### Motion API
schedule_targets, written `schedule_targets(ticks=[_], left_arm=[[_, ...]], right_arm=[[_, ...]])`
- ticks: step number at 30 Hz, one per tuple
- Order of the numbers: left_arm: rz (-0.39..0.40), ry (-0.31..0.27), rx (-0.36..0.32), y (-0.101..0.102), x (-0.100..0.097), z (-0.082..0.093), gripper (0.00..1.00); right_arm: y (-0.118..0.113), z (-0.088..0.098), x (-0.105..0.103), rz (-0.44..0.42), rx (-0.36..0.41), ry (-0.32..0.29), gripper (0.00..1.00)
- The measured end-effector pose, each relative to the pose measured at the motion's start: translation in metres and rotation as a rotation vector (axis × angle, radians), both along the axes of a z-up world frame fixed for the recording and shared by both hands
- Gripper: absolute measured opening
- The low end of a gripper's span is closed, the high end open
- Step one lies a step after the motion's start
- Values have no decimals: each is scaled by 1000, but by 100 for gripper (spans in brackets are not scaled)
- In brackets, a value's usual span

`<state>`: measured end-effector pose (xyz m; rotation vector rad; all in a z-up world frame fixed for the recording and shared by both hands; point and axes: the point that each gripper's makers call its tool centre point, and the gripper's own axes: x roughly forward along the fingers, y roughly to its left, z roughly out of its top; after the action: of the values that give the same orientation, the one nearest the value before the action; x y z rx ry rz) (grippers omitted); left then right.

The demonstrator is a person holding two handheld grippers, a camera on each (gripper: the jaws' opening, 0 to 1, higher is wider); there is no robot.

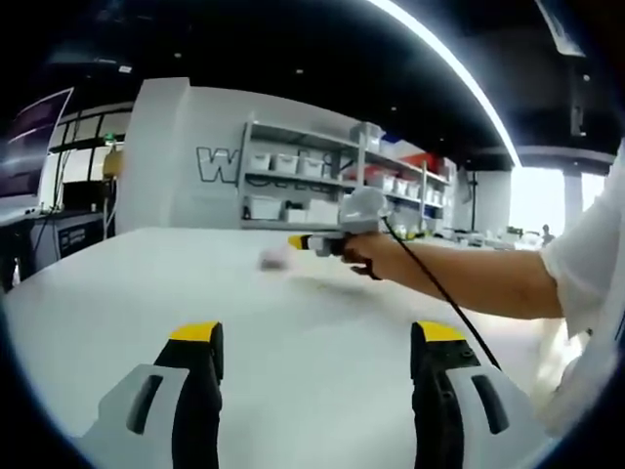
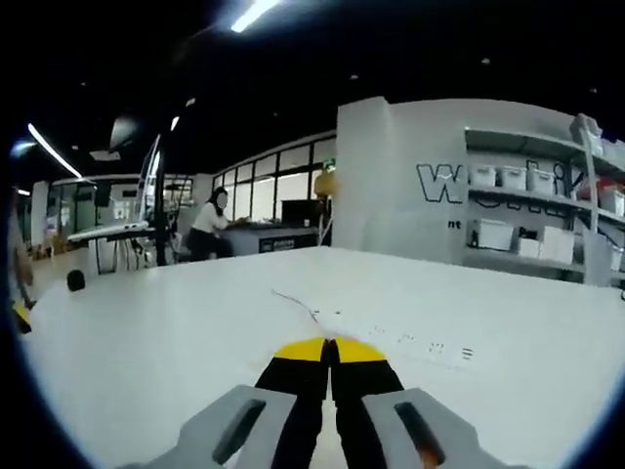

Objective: Open the resealable bag by pulling the two sides of the seal apart until the entire bag opening is separated and visibly accessible.

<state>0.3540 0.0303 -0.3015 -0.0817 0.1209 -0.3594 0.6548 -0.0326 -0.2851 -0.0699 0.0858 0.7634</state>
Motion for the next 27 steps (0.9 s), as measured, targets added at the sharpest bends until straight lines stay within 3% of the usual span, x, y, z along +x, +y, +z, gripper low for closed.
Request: schedule_targets(ticks=[3,9,15,17,25,27], left_arm=[[3,-1,-2,0,0,0,78],[6,-6,-1,1,-1,2,78],[6,-10,0,0,-3,4,78],[4,-12,2,-1,-3,4,78],[-12,-17,5,-8,-5,6,78],[-14,-17,6,-9,-5,6,78]], right_arm=[[0,12,1,-6,5,-31,0],[1,20,4,-9,35,-40,0],[-4,32,-16,-2,80,-51,0],[-4,34,-33,4,90,-51,0],[-3,34,-36,34,102,-45,0],[-4,31,-50,38,106,-36,0]])
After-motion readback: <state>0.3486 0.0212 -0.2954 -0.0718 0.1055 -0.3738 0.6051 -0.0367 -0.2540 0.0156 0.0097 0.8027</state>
